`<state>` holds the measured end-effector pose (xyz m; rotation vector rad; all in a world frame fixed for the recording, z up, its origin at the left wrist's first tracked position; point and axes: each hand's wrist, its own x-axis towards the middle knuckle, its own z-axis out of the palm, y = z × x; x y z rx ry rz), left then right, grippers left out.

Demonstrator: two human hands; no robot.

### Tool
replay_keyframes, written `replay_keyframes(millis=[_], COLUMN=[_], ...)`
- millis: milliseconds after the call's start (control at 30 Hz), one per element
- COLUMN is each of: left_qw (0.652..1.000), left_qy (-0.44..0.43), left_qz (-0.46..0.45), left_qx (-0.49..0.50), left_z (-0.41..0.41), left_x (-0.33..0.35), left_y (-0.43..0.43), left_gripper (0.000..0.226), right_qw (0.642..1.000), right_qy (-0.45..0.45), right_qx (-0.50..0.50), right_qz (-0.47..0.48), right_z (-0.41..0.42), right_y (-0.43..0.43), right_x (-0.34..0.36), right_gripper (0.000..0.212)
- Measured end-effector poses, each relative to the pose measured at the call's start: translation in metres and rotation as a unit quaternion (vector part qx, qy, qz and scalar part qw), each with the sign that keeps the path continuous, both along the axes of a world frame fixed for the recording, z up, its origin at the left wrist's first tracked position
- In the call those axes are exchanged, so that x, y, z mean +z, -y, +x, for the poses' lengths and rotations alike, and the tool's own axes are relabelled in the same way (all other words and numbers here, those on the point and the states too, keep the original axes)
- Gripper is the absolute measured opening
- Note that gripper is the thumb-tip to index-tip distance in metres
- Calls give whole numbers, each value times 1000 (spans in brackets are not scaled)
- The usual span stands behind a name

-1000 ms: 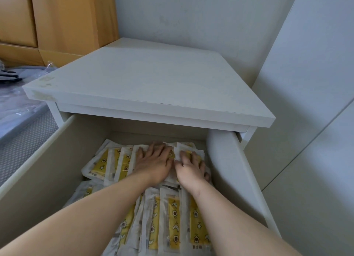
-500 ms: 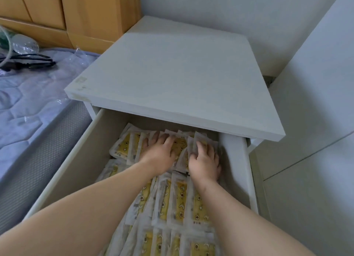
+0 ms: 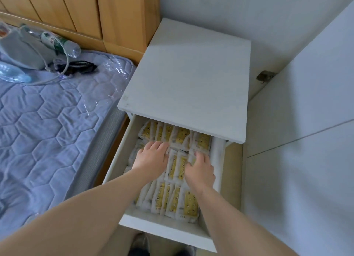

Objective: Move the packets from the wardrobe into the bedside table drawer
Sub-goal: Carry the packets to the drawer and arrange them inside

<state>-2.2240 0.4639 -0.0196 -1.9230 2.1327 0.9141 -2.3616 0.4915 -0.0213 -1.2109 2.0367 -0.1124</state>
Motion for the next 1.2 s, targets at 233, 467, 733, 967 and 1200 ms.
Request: replay_keyframes(millis=[233,467,733,967,1200], left_qw=[994,980,977,976,959], left_qy=[83,115,115,62,83], left_qz=[-12,101,118,128,158], left_qx=[-65,-127,-132,-162,-219], left_z=[34,58,70,65,61], left_x=[38,32,-8,-18,-16], left_y=[-52,-102,-127,-122,-106], left_gripper=[44,61,67,47,35], right_qw=[999,994,989,984,968], right_qy=[25,24,27,-36,-22], right_qx=[23,62,53,139,224], right_qz=[38,86,138,110,107], right_z=[15,24,33,25,11], right_y=[-54,-105,-134,-141,-126], right_x=[42,38,1,-12,-13], right_gripper=[47,50,45,35,28])
